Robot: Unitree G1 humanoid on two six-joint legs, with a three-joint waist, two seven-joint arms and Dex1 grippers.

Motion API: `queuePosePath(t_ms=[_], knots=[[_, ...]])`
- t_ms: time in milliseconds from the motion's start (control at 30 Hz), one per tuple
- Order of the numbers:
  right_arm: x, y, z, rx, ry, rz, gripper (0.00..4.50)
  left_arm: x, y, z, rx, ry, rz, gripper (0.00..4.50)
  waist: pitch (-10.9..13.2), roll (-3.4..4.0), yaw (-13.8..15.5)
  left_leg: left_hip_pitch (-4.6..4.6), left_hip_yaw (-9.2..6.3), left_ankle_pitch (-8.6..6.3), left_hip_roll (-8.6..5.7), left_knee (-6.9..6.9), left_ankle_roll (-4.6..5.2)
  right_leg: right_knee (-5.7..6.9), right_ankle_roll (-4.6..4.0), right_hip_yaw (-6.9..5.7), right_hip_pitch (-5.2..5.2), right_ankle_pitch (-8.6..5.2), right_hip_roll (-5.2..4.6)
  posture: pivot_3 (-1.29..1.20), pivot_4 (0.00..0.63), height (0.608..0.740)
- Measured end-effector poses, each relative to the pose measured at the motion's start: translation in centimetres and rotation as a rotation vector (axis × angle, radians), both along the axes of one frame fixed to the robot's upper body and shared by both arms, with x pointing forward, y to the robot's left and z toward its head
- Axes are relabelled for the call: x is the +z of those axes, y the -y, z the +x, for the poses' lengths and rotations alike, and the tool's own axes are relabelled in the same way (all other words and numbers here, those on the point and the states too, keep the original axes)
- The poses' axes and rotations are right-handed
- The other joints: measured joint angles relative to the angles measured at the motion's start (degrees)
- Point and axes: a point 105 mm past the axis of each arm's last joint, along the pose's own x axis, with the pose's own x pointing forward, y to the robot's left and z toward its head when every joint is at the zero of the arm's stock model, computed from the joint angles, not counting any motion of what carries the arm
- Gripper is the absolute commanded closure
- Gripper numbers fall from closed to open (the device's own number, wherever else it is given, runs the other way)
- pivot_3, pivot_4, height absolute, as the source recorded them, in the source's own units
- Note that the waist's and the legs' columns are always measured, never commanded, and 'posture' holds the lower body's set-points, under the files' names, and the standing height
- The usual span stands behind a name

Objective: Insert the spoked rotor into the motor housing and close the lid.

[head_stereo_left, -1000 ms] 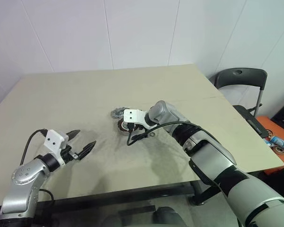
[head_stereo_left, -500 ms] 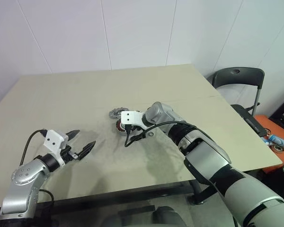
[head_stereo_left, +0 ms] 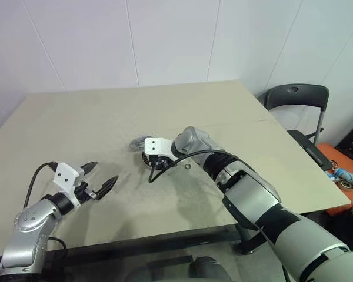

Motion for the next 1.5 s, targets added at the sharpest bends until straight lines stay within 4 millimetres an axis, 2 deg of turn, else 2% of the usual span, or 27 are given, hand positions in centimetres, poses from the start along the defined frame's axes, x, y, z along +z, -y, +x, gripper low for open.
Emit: queuePosePath(t_ms=[133,267,367,533,667,900,1167,1200,1367,1500], knots=[[0.4,0.0,-0.6,-0.026,-0.106,0.013,2.67,0.1,0.0,0.1,-0.001,0.003,0.000,0.00,0.00,0.00,0.01,-0.21,-0.01,0.00,0.00,0.00,0.00,-0.01,0.00,-0.01,-0.17,0.00,-0.02,0.00,0.000,0.740],[1.7,-0.6,-2.6,0.021,-0.242,0.031,2.74,0.1,0.0,0.1,-0.001,0.003,0.000,0.00,0.01,0.01,0.07,-0.36,-0.04,-0.01,0.00,-0.06,0.01,0.00,-0.01,-0.05,-0.35,0.01,-0.02,0.00,0.000,0.740],[2.3,-1.0,-3.7,0.046,-0.279,0.040,2.74,0.2,0.0,0.2,-0.003,0.007,0.002,0.00,0.00,0.00,0.16,-0.35,-0.05,-0.01,-0.01,-0.05,0.00,0.00,-0.01,-0.07,-0.33,0.01,-0.03,0.00,0.000,0.740],[1.7,-1.1,-6.1,0.037,-0.346,0.030,2.75,0.1,-0.2,0.4,0.000,0.003,0.002,0.00,0.00,0.00,0.22,-0.32,-0.05,0.00,-0.02,-0.02,0.00,-0.01,-0.01,-0.08,-0.30,0.01,-0.04,0.00,0.000,0.740],[1.6,-1.0,-6.8,0.019,-0.347,0.019,2.75,0.2,-0.2,0.4,0.000,0.004,0.002,0.00,-0.01,-0.02,0.21,-0.29,-0.05,0.00,-0.02,-0.02,0.00,-0.01,-0.01,-0.11,-0.28,0.01,-0.04,0.00,0.000,0.740],[1.4,-1.9,-6.9,-0.053,-0.353,0.045,2.75,0.1,-0.2,0.4,0.002,0.003,0.003,0.00,-0.01,-0.02,0.19,-0.27,-0.04,0.01,-0.02,-0.02,-0.02,-0.01,-0.01,-0.12,-0.27,0.01,-0.04,0.00,0.000,0.740],[1.5,-2.1,-6.9,-0.090,-0.373,0.086,0.17,0.0,-0.1,0.4,0.002,0.001,0.007,0.00,-0.01,-0.02,0.17,-0.28,-0.04,0.02,-0.02,-0.02,-0.03,-0.02,-0.02,-0.12,-0.27,0.00,-0.04,0.00,0.000,0.740],[1.7,-2.1,-7.0,-0.086,-0.378,0.097,0.04,0.0,-0.1,0.4,0.001,0.000,0.007,0.00,-0.01,-0.02,0.17,-0.28,-0.05,0.02,-0.02,-0.02,-0.03,-0.02,-0.02,-0.13,-0.27,0.00,-0.04,0.00,0.000,0.740],[3.6,-1.7,-7.2,-0.074,-0.383,0.182,0.04,0.0,0.0,0.4,-0.004,-0.002,0.006,0.00,-0.01,-0.02,0.25,-0.30,-0.05,0.02,-0.02,-0.02,-0.03,-0.04,-0.02,-0.14,-0.27,0.00,-0.04,0.00,0.000,0.740],[5.8,0.1,-6.0,-0.094,-0.299,0.329,0.04,-0.1,0.1,0.3,-0.013,-0.008,0.006,0.00,-0.03,-0.06,0.28,-0.26,-0.07,0.02,-0.02,-0.02,-0.03,-0.08,-0.01,-0.16,-0.20,0.01,-0.05,0.00,0.000,0.740]])
